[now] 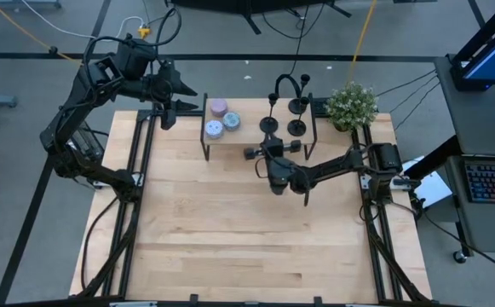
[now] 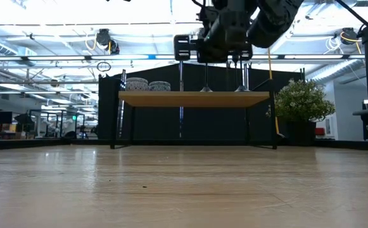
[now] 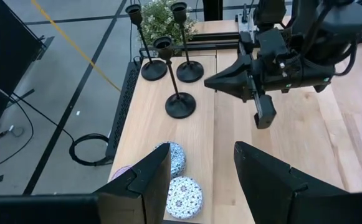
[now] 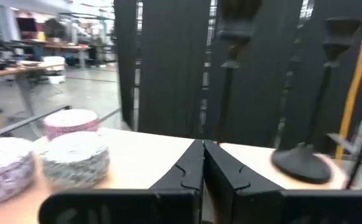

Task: Pick & Place candle stick holders
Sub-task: Put the candle holder on the shelf

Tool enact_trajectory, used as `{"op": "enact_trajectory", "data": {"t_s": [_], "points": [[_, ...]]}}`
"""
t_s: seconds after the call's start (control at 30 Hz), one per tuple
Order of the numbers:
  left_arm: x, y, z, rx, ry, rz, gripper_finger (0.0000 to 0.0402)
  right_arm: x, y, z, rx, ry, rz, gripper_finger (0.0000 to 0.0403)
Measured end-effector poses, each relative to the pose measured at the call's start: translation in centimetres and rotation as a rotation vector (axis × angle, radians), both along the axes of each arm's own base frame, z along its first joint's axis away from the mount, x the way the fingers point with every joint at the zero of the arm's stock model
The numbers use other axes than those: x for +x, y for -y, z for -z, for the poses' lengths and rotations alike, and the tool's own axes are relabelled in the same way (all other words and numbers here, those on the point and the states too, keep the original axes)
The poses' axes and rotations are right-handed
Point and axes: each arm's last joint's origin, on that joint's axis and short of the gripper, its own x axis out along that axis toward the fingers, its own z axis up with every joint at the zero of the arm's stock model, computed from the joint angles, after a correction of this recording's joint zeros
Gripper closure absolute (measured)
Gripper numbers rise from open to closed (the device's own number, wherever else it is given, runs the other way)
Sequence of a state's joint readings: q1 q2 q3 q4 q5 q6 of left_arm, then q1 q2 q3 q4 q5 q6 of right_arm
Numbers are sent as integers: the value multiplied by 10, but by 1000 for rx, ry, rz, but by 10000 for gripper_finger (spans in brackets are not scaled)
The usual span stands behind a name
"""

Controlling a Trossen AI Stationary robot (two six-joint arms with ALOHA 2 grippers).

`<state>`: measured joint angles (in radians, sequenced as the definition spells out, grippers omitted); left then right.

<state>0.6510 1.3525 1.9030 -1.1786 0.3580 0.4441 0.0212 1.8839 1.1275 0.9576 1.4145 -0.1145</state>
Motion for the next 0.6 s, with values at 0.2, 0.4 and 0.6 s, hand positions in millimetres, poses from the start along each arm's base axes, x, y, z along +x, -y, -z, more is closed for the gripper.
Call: {"op": "enact_trajectory", "data": {"t_s": [0.2, 0.4, 0.6], "points": [[0, 0, 0, 0, 1, 0, 217, 2, 2, 13, 37, 25, -53, 402], [0, 0, 0, 0, 1, -1, 217, 3, 15, 18, 67, 51, -116, 402], [0, 0, 0, -6, 2, -4, 217, 4, 27, 29, 167, 103, -226, 403]]}}
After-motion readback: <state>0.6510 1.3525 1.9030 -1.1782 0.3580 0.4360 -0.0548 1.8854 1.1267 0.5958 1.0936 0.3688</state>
